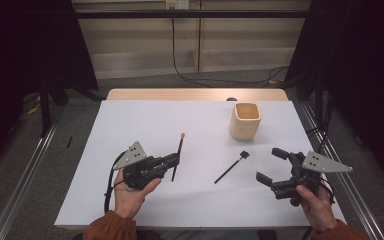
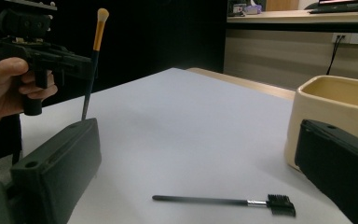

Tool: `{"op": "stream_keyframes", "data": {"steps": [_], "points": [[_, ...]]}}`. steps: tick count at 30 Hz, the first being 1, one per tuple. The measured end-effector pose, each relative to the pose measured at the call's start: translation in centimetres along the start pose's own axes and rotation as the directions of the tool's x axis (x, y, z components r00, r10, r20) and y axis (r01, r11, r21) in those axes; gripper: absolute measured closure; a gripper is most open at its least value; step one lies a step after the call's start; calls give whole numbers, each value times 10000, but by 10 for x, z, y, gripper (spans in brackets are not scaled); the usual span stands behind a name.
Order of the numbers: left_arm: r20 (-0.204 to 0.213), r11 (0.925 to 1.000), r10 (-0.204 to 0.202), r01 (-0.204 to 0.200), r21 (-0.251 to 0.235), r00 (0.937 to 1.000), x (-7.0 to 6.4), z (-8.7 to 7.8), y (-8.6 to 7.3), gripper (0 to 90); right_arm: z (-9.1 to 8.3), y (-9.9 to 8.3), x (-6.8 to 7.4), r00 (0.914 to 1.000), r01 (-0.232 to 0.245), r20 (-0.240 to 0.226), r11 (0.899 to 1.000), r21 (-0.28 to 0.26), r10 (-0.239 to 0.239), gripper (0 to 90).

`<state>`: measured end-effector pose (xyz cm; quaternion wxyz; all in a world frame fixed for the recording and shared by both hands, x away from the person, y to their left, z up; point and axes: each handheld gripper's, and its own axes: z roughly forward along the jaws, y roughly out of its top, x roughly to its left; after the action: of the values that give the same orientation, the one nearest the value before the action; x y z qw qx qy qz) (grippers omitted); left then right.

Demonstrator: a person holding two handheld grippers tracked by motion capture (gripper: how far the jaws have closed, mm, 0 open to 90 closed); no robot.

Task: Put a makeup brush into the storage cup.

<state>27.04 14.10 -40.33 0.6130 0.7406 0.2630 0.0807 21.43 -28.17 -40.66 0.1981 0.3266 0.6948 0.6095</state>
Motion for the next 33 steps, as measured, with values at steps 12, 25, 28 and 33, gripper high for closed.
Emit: {"op": "stream_keyframes", "data": {"steps": [12,25,28,33], "points": [[552,9995,235,-246,182,9982,-11,29,7,833,33,17,9,9929,265,-1163,9995,163,-244,21],[1098,9998,181,-184,12,9938,-20,48,8,833,63,29,20,9799,127,-1989,9999,-86,-142,58],[1167,9996,255,-264,64,9928,-22,51,9,833,70,33,22,9762,146,-2165,9999,-77,-159,66],[1177,9998,217,-218,-5,9928,-23,54,10,833,82,35,27,9699,194,-2430,9998,99,-165,77]]}}
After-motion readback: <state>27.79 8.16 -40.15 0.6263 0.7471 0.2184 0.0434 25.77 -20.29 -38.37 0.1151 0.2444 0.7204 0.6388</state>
